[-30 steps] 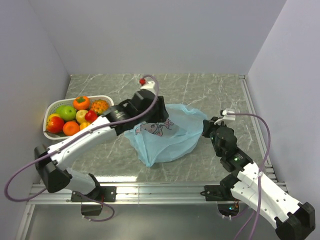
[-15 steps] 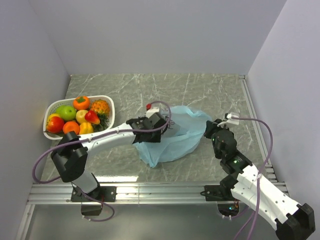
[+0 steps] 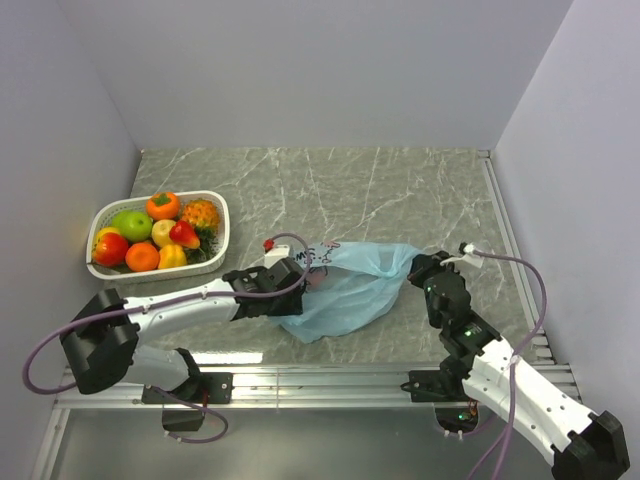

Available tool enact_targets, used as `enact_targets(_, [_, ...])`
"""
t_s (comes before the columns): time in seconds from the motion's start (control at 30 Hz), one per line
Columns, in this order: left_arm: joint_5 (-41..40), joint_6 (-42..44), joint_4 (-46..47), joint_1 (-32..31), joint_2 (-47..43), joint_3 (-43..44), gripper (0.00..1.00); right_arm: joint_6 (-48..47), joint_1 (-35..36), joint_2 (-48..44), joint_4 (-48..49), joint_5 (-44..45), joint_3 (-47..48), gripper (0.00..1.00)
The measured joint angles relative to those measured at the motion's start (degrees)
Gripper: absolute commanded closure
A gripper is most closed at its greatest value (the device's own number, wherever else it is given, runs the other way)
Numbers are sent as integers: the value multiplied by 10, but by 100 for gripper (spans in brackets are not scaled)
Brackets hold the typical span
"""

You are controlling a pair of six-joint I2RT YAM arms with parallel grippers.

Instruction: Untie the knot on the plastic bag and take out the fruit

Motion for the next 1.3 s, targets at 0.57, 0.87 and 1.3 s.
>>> enact_targets(0.57, [-4,47,38,-36,143,51,43,31,0,40,13,-56,-3,100])
enact_targets(0.87, [-79,65,93,-5,236,130,42,35,0,-11,6,-35,-3,100])
enact_targets(1.3, [-9,135,172,81,188,216,17,17,-24,8,37,113,12,100])
